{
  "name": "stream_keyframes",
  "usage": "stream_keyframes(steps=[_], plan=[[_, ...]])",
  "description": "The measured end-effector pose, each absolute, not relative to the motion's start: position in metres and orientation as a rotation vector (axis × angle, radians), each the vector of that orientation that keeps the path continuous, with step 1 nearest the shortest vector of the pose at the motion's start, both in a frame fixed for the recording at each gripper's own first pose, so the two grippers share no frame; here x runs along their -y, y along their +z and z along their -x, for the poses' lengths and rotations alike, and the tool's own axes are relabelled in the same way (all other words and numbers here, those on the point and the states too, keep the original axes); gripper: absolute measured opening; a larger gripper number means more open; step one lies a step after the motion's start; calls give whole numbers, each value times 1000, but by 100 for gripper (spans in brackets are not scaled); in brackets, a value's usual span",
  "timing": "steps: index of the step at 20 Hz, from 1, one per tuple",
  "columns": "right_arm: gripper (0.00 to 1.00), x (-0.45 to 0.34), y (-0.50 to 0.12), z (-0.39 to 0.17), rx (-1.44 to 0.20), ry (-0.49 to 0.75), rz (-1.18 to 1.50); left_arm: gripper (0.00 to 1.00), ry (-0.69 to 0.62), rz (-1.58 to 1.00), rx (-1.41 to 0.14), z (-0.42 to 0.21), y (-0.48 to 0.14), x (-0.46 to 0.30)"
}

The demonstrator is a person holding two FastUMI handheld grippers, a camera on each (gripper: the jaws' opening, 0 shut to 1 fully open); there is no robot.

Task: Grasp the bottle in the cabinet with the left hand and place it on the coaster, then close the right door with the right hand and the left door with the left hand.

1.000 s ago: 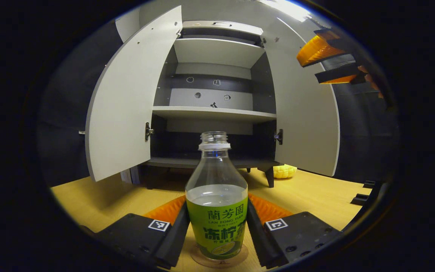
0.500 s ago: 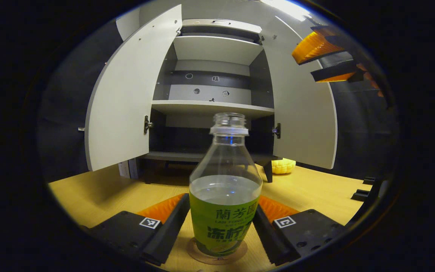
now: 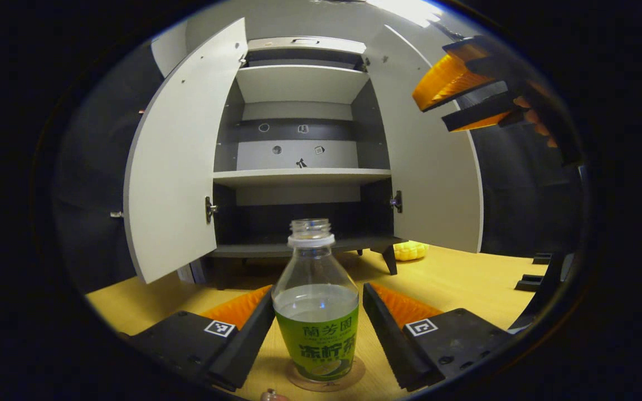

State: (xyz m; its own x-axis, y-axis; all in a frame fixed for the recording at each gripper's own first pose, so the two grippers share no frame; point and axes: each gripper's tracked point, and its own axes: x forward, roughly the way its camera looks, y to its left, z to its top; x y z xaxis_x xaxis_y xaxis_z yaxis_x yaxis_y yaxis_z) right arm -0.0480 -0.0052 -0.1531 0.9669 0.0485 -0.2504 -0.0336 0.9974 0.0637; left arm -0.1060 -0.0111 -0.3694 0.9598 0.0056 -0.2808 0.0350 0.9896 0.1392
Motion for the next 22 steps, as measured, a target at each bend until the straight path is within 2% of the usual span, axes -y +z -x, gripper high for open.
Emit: stream_keyframes(steps=[3,7,10,13,15,16,17,19,22], plan=[[98,10,-132,50,-228,45,-52,96,-15,-165,-298,125,-344,7],[98,13,-99,49,-175,46,-69,96,61,-168,-298,133,-302,-20],[98,26,-74,52,-147,24,-42,96,82,-139,-264,129,-240,-22],[98,62,-26,62,-60,-67,-18,96,57,-109,-241,128,-161,-17],[98,105,7,68,6,-179,-20,96,57,-46,-220,119,-110,-22],[98,128,18,68,28,-240,-29,92,71,2,-200,115,-89,-30],[97,149,23,66,39,-287,-46,96,83,63,-184,112,-70,-38],[98,187,17,53,23,-355,-86,96,125,169,-125,107,-33,-66],[98,217,3,35,-10,-380,-129,95,229,153,-73,117,-2,-124]])
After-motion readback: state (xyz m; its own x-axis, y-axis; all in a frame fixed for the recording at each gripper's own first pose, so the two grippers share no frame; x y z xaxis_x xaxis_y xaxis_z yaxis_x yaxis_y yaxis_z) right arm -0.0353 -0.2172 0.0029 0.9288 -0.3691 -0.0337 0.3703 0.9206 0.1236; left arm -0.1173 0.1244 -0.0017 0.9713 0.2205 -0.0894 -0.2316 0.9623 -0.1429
